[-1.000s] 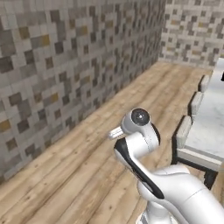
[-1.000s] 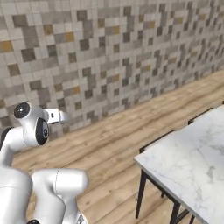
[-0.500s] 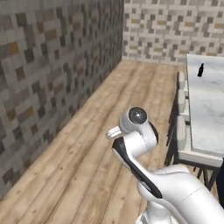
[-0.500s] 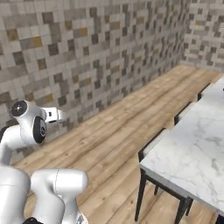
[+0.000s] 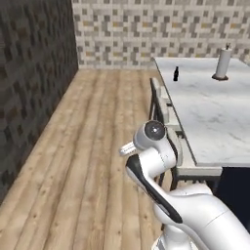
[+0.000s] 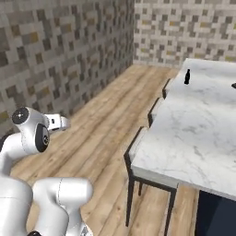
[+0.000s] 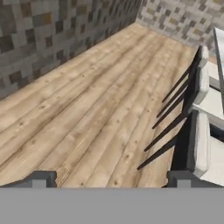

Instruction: Place the large bottle from the dining counter next to the other large bottle outside the sink, and place the small bottle from the dining counter next to the other small bottle inside the sink.

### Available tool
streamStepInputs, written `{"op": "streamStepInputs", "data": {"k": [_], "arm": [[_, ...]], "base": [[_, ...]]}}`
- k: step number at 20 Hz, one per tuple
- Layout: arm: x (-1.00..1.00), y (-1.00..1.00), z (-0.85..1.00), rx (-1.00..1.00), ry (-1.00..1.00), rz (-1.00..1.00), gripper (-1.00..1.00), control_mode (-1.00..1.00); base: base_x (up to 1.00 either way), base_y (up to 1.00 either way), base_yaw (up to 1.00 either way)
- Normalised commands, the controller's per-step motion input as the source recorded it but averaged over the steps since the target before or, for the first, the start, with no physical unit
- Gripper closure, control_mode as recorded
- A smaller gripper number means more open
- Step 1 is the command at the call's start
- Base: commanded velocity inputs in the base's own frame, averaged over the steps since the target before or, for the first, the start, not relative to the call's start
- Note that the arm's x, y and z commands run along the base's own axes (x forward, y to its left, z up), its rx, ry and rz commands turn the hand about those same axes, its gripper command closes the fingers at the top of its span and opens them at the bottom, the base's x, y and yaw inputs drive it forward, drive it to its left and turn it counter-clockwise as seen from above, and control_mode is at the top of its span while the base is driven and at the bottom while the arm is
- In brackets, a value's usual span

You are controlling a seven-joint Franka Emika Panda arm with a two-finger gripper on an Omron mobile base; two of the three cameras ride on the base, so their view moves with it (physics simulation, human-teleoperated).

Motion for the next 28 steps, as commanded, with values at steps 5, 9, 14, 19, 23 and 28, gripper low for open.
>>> {"op": "streamStepInputs", "data": {"k": [5,9,14,19,23,28], "arm": [[0.0,0.0,0.0,0.0,0.0,0.0,-1.0,1.0],[0.0,0.0,0.0,0.0,0.0,0.0,-1.0,1.0],[0.0,0.0,0.0,0.0,0.0,0.0,-1.0,1.0],[0.0,0.0,0.0,0.0,0.0,0.0,-1.0,1.0],[0.0,0.0,0.0,0.0,0.0,0.0,-1.0,1.0],[0.0,0.0,0.0,0.0,0.0,0.0,-1.0,1.0]], "base": [[0.57,0.83,-0.38],[0.62,0.92,-0.34],[0.63,0.7,-0.34],[0.72,0.56,-0.34],[0.72,0.56,-0.37],[0.66,0.68,-0.37]]}}
